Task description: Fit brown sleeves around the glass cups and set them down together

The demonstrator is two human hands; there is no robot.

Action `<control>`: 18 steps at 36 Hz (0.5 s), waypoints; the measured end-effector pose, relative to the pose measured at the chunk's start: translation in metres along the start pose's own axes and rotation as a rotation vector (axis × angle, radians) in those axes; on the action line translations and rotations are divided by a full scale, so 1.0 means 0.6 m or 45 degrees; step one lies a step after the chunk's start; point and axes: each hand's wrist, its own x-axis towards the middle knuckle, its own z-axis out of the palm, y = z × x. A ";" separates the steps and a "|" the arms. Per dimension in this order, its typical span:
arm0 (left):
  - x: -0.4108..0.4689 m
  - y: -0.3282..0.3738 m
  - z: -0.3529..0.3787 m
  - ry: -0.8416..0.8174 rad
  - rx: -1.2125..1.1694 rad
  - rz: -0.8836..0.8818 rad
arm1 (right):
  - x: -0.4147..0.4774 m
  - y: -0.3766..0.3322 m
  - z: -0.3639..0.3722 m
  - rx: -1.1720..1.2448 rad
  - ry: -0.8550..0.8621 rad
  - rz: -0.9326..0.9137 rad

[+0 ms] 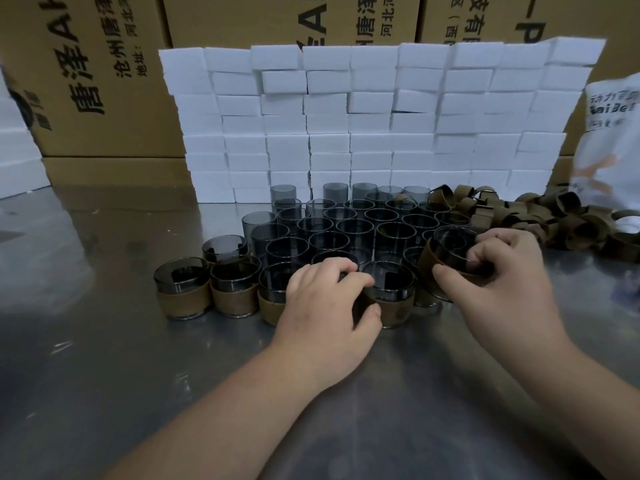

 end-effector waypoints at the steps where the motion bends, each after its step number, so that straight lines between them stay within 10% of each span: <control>1: 0.000 0.000 0.000 -0.009 0.009 0.003 | -0.001 -0.001 0.001 -0.006 -0.010 -0.013; 18: 0.003 0.000 0.002 -0.068 0.107 0.023 | 0.032 -0.012 0.042 0.026 -0.181 -0.139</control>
